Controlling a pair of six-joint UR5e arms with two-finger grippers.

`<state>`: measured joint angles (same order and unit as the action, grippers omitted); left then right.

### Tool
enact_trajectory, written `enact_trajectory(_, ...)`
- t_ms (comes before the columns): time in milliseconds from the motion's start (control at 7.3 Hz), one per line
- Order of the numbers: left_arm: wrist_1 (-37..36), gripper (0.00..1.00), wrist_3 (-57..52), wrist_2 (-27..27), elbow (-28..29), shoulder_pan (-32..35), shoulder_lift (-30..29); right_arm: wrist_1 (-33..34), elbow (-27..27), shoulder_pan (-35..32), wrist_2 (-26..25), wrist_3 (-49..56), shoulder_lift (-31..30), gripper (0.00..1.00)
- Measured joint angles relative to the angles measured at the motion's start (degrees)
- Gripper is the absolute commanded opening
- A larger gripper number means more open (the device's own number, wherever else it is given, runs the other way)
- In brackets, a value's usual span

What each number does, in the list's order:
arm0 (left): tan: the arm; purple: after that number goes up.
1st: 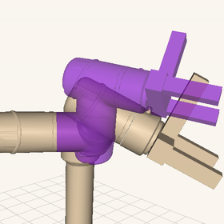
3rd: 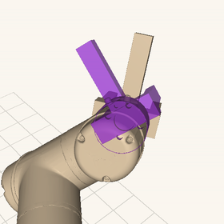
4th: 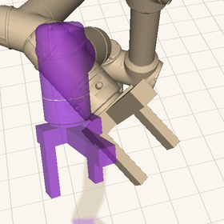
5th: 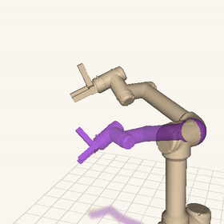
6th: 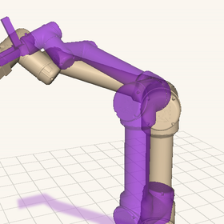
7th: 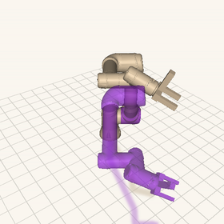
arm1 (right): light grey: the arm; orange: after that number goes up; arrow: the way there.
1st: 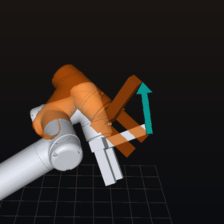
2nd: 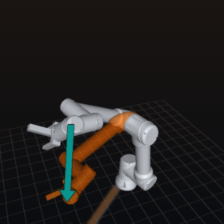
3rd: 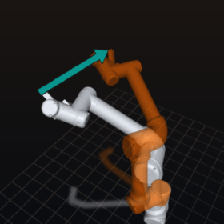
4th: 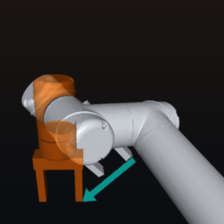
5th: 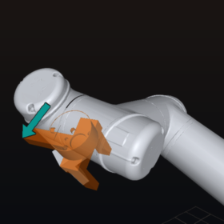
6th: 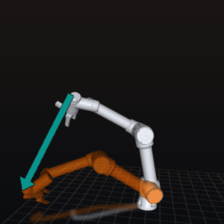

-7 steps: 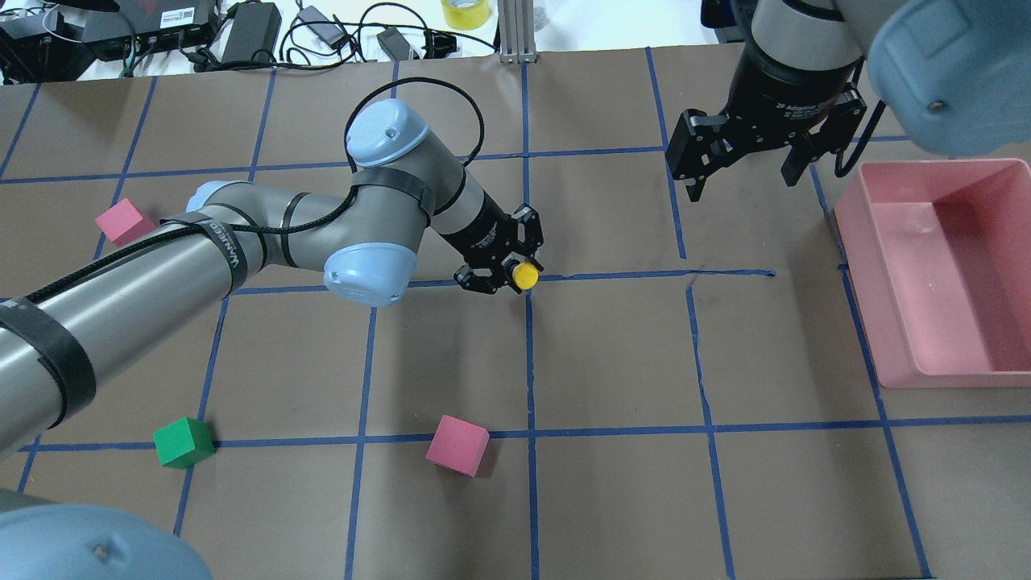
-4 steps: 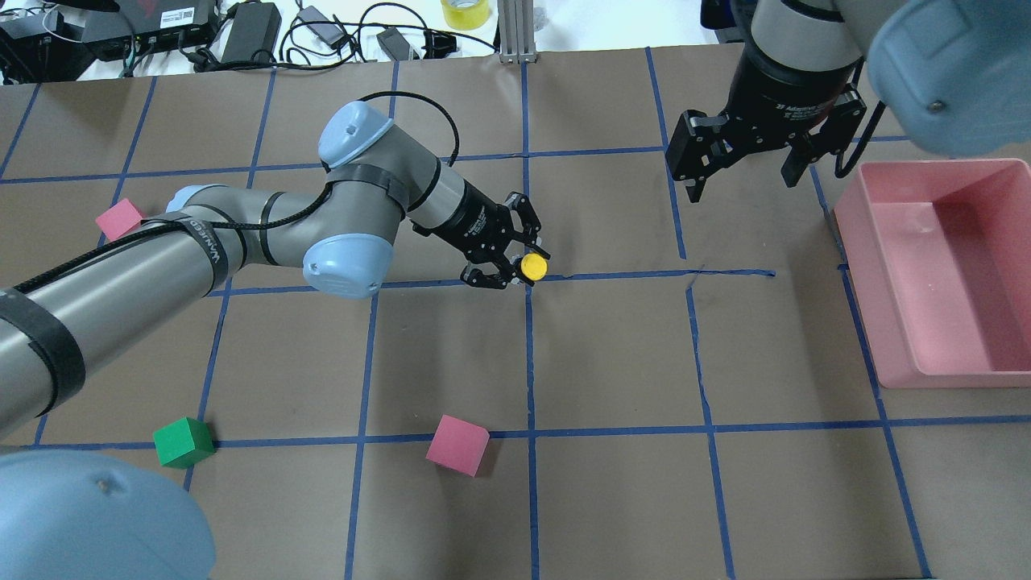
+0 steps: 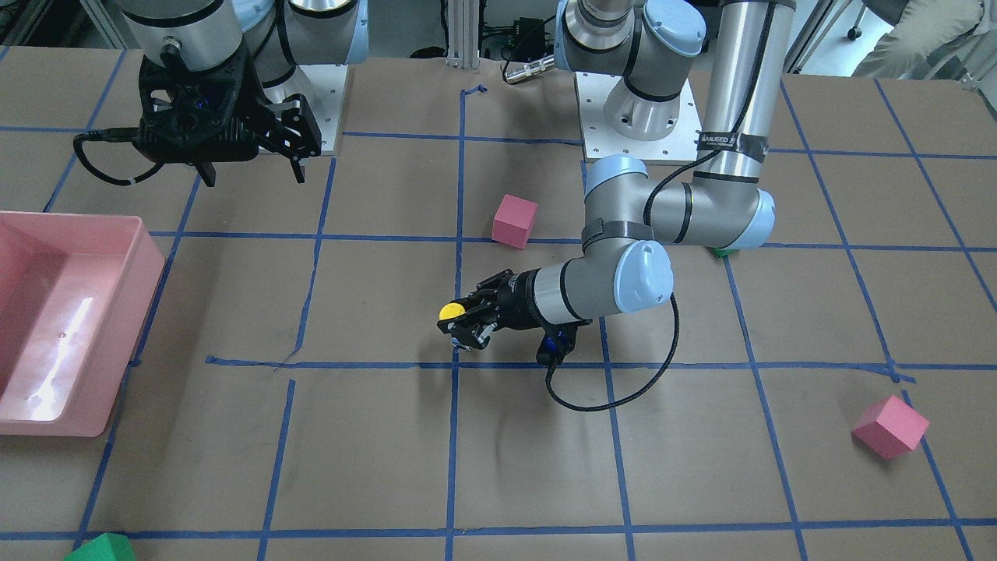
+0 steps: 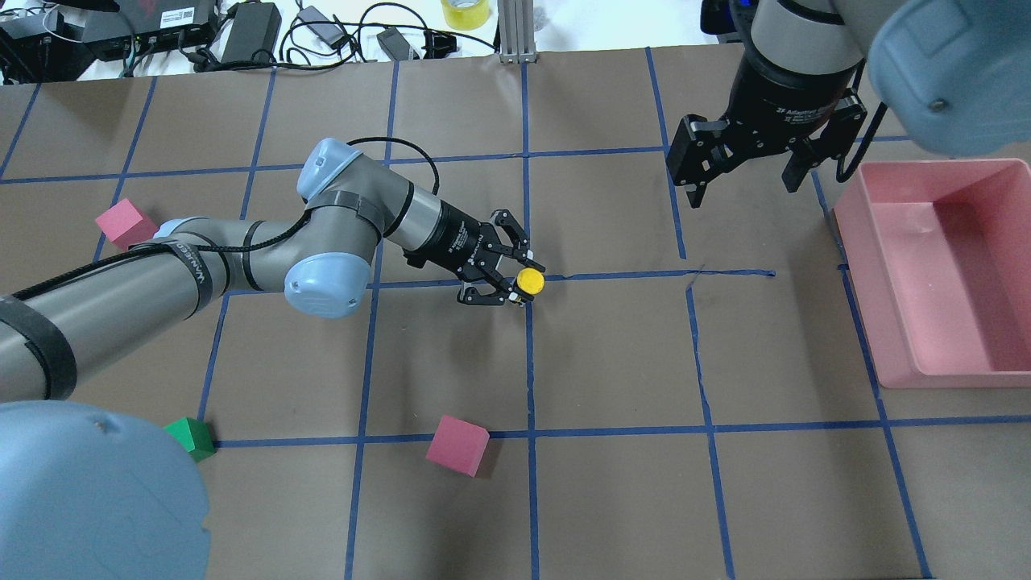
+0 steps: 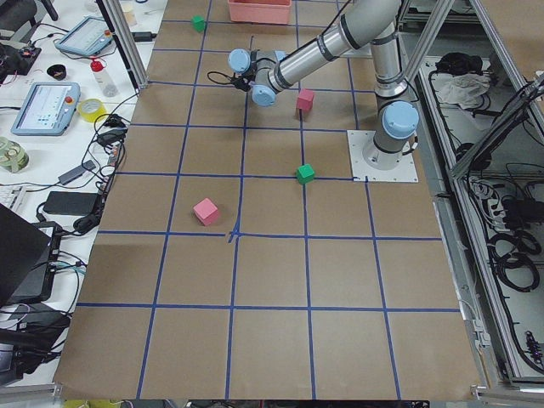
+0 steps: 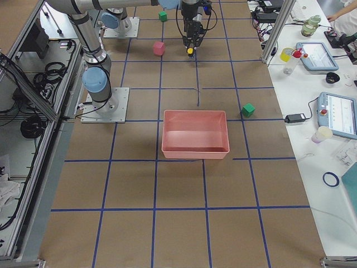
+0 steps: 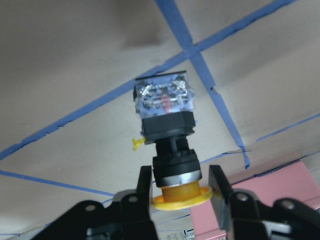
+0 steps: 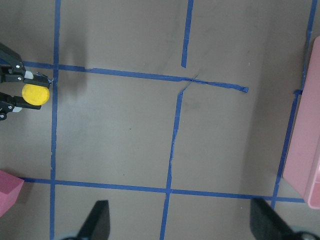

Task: Align button upright
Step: 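Grasp the switch with the left gripper and stand it upright, yellow cap up, then open the left gripper and withdraw it from the upright switch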

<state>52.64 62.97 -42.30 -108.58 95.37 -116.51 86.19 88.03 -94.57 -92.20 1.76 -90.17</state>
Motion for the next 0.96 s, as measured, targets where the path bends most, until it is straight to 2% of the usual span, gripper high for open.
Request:
enact_trajectory(274,0.08,0.16,0.33,1.24,-0.2,-0.46,-0.81,-0.05,0.03,0.0,0.0,0.0,0.0,1.0)
enact_trajectory(411,0.09,0.67,0.38,1.35,-0.22,-0.5,-1.01,-0.08,0.03,0.0,0.0,0.0,0.0,1.0)
enact_trajectory(548,0.1,1.0,0.42,1.2,-0.21,-0.55,-1.11,-0.11,0.03,0.0,0.0,0.0,0.0,1.0)
enact_trajectory(958,0.03,1.0,0.31,0.39,0.15,-0.92,-0.77,-0.14,0.04,0.0,0.0,0.0,0.0,1.0)
